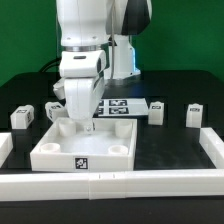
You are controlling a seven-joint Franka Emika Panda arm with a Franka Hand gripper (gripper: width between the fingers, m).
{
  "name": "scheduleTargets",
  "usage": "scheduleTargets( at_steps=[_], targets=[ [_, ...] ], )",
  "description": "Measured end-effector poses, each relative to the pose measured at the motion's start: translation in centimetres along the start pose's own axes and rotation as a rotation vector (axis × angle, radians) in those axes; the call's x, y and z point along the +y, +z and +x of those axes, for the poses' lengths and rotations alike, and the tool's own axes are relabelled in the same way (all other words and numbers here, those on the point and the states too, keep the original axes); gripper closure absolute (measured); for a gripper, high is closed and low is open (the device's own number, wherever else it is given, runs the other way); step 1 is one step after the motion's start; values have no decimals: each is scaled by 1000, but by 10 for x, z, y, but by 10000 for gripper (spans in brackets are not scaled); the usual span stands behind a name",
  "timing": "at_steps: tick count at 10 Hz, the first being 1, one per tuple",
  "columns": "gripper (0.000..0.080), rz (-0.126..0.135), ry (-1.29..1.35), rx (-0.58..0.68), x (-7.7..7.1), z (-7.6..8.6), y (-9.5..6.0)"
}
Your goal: Assemble one leg
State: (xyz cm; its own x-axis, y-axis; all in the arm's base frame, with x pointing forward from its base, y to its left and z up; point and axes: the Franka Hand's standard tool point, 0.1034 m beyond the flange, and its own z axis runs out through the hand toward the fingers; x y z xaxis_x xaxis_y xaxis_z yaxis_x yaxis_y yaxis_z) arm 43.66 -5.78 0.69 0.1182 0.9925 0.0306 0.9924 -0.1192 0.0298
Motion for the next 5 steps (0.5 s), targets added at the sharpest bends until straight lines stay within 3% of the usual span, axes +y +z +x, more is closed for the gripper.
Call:
scheduleTargets(
  at_steps=[2, 3, 4, 5],
  targets=[
    [656, 0, 0, 0, 0, 0, 0],
    [656, 1, 1, 0, 0, 0, 0],
    [742, 1, 1, 0, 0, 0, 0],
    [742, 1, 1, 0, 0, 0, 0]
  ],
)
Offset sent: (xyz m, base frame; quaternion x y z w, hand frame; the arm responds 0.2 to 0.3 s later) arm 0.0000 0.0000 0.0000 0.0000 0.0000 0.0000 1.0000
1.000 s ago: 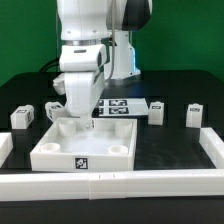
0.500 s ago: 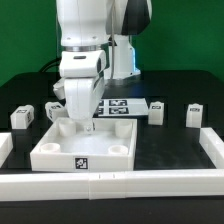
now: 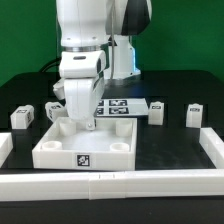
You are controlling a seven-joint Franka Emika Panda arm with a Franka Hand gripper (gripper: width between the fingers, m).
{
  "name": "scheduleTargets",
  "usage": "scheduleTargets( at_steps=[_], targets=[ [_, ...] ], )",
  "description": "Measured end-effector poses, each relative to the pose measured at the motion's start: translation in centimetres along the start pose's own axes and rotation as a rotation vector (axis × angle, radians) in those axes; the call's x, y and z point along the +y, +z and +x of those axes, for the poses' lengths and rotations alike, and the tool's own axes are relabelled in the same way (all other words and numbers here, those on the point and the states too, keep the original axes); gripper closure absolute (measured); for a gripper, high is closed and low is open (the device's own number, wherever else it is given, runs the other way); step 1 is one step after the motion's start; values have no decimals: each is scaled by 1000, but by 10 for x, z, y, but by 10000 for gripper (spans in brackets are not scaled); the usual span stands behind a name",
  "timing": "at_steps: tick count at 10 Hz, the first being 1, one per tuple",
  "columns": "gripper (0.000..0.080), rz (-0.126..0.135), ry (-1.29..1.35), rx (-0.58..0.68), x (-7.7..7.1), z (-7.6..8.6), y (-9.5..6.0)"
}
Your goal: Assemble one leg
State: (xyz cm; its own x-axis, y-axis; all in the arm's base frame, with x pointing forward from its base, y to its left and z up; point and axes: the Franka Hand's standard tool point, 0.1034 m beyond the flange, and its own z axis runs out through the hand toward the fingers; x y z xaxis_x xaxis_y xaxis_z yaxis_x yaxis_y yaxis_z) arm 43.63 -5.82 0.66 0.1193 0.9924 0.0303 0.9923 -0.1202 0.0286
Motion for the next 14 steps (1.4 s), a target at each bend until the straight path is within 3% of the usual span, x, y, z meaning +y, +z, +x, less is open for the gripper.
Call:
scheduleTargets(
  at_steps=[4, 5, 6, 8, 10, 14],
  targets=[
    [742, 2, -9, -1, 0, -1, 0],
    [742, 27, -75, -9, 2, -3, -4],
    [742, 31, -108, -14, 7, 2, -7],
    [742, 45, -147, -4, 12, 27, -3],
    [742, 33, -167, 8, 31, 57, 2],
    [742, 21, -117, 15, 43, 107, 4]
  ],
)
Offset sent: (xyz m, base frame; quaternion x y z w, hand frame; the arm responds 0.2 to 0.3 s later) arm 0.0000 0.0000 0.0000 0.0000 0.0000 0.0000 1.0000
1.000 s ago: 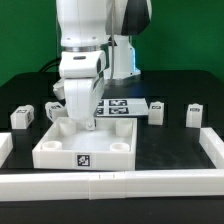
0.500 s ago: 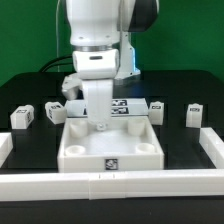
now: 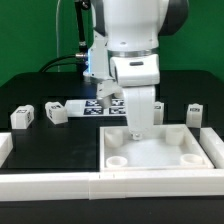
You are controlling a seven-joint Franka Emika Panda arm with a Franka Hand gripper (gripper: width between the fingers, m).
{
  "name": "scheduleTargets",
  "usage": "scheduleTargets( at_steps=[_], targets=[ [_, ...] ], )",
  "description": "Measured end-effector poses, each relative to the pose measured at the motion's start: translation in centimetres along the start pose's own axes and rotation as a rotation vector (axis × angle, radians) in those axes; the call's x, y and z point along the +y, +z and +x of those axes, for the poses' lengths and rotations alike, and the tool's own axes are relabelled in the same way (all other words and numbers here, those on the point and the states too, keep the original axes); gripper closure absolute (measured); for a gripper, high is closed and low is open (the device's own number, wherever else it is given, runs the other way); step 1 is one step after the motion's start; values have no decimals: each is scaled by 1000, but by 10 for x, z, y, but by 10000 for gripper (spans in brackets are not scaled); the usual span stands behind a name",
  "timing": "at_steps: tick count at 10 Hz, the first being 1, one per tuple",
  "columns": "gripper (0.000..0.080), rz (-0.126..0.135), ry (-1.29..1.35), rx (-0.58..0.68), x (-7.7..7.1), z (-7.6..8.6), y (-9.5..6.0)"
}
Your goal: Assemble one leg
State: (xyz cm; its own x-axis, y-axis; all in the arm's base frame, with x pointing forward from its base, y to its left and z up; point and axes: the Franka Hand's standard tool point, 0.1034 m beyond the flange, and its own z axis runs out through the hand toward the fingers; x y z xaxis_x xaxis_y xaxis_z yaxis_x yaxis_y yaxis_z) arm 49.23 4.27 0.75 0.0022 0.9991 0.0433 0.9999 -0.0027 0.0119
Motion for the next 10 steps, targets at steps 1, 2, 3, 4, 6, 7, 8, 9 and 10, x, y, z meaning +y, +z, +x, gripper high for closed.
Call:
scheduleTargets(
  at_steps=[1, 2, 3, 4, 6, 7, 8, 9, 10],
  targets=[
    [742, 1, 26, 0, -1, 8, 0],
    [742, 1, 35, -2, -1, 12, 1],
    [742, 1, 35, -2, -1, 12, 1],
    [742, 1, 36, -2, -1, 11, 1],
    [532, 1, 37, -2, -1, 11, 1],
    [532, 1, 38, -2, -1, 11, 1],
    [349, 1, 38, -2, -1, 11, 1],
    [225, 1, 38, -2, -1, 11, 1],
    [225, 1, 38, -2, -1, 11, 1]
  ],
)
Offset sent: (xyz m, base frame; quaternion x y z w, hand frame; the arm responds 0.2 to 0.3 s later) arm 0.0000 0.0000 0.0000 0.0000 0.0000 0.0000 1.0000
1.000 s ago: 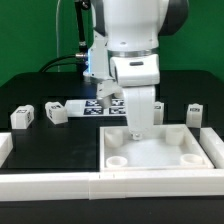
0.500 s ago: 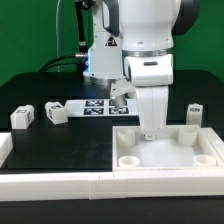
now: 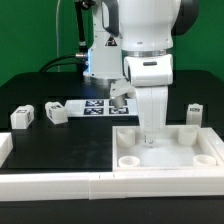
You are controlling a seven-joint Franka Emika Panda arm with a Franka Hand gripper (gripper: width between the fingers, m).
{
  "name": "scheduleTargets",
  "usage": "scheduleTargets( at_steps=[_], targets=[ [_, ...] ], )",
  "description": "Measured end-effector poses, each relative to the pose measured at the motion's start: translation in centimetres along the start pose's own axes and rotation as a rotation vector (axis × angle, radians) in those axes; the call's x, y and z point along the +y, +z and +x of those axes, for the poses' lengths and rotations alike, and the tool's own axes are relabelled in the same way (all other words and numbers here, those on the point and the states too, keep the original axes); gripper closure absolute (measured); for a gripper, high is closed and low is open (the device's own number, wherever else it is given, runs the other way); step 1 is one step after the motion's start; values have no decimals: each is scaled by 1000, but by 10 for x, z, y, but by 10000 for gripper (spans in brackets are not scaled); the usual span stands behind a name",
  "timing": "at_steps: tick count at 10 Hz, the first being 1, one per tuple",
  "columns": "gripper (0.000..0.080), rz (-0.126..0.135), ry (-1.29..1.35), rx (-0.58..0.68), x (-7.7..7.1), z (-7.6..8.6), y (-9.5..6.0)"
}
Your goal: Assemble one leg
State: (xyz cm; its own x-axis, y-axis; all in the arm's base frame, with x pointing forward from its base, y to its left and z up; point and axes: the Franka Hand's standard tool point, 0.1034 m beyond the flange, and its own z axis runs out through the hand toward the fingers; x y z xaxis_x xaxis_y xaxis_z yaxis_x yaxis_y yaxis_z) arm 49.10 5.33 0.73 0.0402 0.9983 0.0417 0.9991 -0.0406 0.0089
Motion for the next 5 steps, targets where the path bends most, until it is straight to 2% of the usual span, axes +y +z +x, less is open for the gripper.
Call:
scheduleTargets(
  at_steps=[1, 5],
  targets=[
    [165, 0, 0, 0, 0, 0, 0],
    [151, 0, 0, 0, 0, 0, 0]
  ],
)
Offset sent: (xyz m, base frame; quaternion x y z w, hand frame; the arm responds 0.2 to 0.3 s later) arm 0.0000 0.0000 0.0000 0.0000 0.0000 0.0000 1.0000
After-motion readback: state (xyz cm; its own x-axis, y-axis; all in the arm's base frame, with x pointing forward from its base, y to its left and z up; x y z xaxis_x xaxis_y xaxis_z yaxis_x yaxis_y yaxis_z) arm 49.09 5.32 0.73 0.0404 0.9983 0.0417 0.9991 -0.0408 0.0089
